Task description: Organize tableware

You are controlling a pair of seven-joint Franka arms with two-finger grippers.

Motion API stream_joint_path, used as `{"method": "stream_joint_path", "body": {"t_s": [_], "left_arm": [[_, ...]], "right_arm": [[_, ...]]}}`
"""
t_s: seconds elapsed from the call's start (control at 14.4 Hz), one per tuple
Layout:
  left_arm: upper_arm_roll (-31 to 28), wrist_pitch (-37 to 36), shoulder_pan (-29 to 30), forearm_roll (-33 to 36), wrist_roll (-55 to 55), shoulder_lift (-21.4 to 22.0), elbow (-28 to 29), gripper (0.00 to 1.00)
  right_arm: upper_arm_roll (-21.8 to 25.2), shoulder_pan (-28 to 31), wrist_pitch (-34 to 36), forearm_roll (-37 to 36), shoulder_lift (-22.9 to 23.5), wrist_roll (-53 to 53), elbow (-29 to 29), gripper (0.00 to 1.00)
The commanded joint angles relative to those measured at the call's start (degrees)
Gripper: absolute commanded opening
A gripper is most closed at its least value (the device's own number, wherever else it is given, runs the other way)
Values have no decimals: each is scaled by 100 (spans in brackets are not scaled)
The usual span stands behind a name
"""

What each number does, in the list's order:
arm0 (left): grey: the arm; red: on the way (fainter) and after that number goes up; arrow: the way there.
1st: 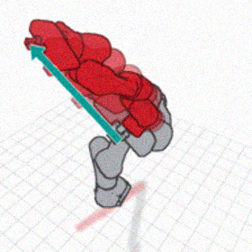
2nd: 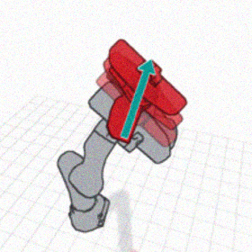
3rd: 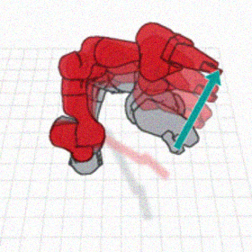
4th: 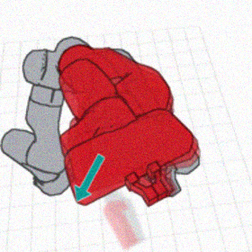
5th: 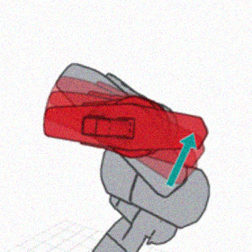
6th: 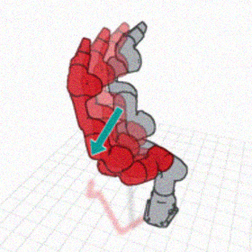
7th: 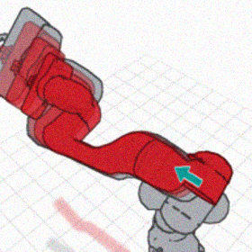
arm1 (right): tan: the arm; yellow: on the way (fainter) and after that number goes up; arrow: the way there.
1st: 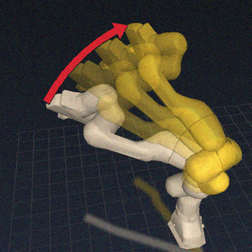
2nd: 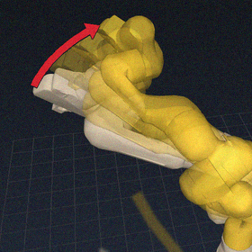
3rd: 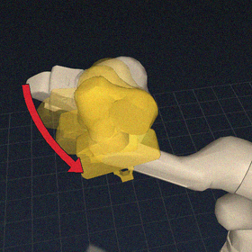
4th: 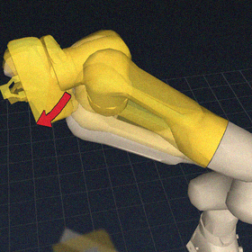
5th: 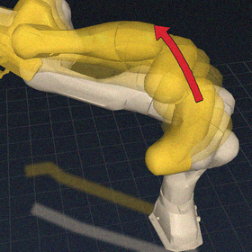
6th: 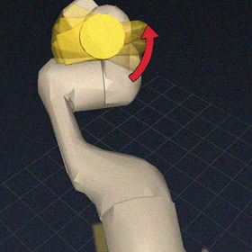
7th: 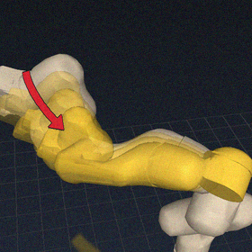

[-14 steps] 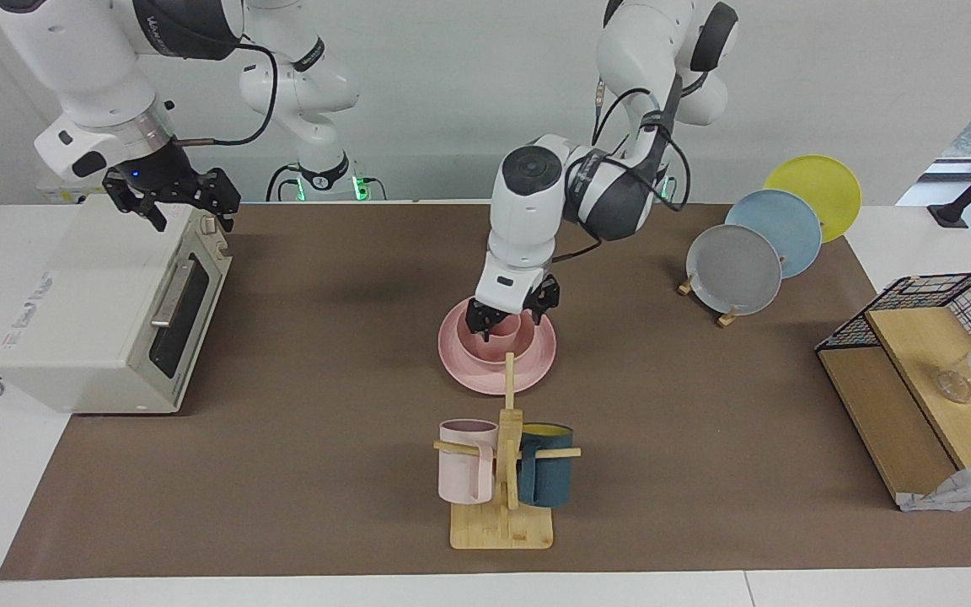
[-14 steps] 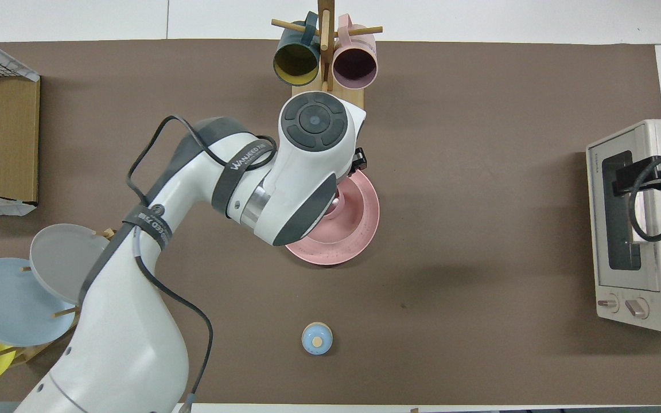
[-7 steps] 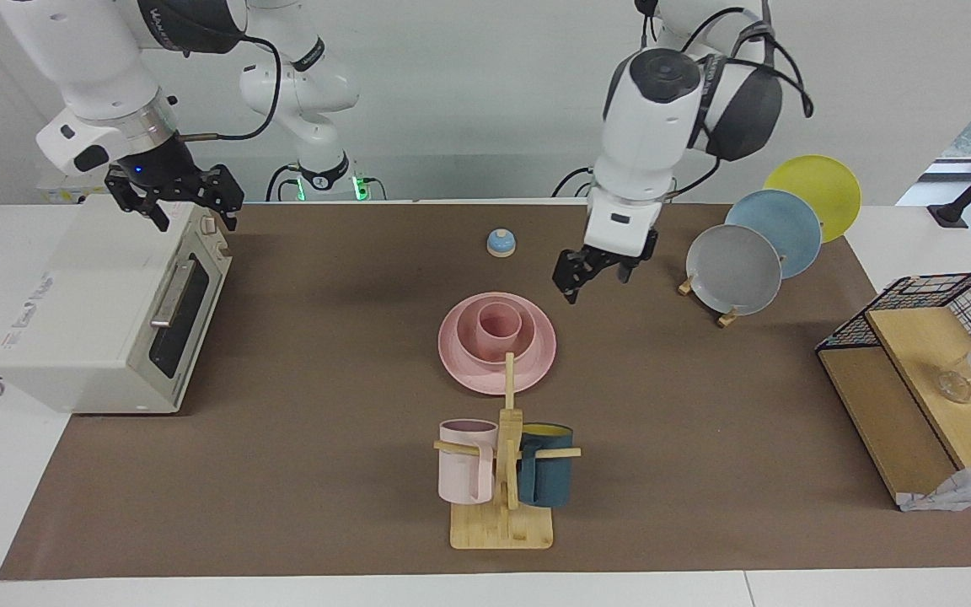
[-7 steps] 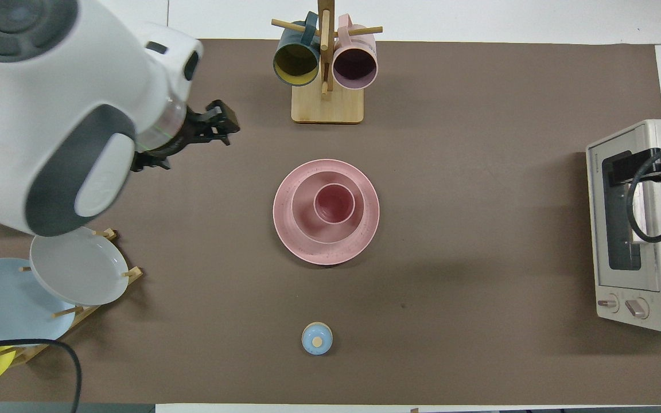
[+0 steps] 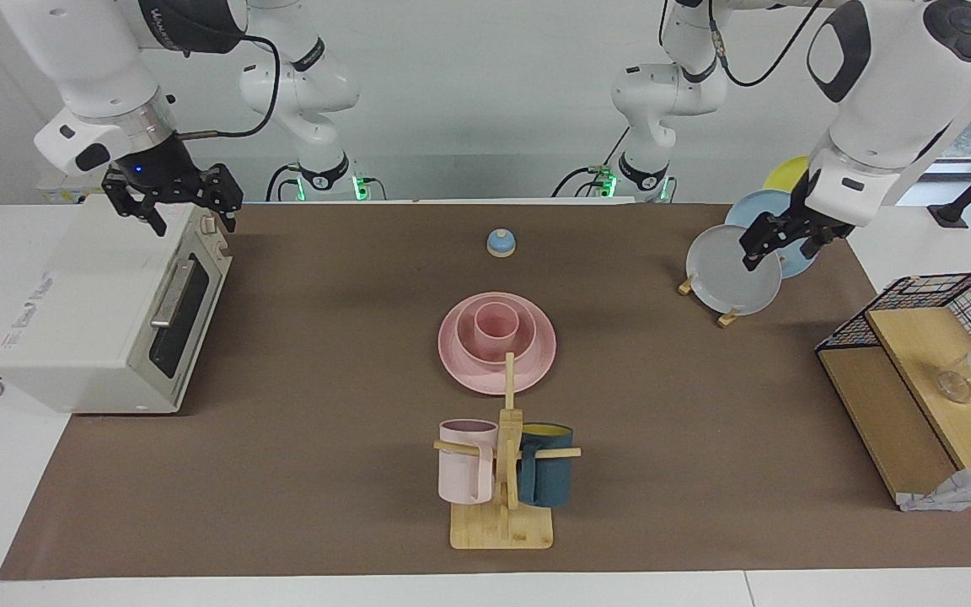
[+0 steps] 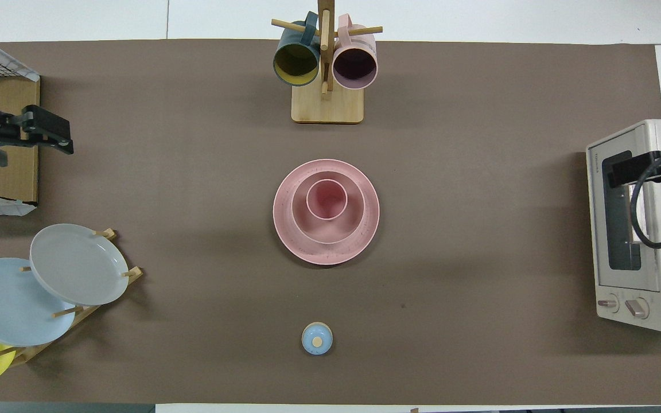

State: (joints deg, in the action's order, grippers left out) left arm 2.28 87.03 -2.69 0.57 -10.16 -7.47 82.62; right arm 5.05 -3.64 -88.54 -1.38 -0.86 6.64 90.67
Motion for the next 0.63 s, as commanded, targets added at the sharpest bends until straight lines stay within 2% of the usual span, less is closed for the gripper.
{"method": "stream_joint_path", "body": {"t_s": [0.0,0.14,0.56], "left_arm": [[80,112,216,39,417,613,859,100],[80,200,225,48,436,843,1142,100],[150,-80,137,66,374,870,835,100]], "right_arm": [[4,13,-75,102,-37,162,29,100],[13,13,-75,102,-37,162,29,100],[4,13,-49,102,-46,170,38,100]]}}
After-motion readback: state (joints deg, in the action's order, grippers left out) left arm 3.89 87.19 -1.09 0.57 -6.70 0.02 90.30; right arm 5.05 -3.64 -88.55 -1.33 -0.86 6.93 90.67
